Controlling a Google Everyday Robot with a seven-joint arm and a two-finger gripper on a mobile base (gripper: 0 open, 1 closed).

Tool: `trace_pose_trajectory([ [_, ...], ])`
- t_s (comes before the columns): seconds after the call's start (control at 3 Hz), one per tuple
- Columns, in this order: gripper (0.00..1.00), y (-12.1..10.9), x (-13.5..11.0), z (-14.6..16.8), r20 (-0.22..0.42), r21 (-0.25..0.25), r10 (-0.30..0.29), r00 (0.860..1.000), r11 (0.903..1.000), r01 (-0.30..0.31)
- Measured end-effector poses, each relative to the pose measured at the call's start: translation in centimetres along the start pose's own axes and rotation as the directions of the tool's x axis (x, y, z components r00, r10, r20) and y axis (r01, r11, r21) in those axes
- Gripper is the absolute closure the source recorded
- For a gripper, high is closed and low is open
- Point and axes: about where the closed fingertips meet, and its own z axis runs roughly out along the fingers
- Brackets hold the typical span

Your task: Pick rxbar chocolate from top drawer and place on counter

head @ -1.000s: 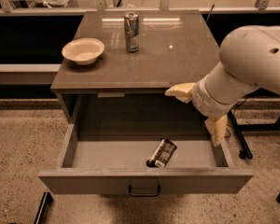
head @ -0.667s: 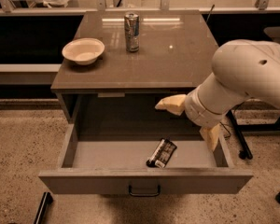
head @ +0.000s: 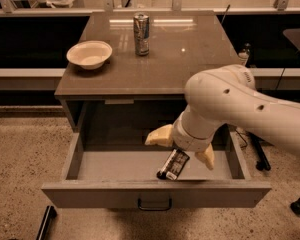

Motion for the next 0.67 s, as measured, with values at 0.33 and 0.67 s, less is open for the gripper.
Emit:
trace_pose_trajectory([
  [0.33,0.0,-1.3,0.3,2.1,0.001,-0.043,-0.032,0.999,0.9986,0.032],
  [0.67,0.0,-2.7,1.4,4.2,-0.039,-0.087,-0.013,0.999,0.9962,0.01],
])
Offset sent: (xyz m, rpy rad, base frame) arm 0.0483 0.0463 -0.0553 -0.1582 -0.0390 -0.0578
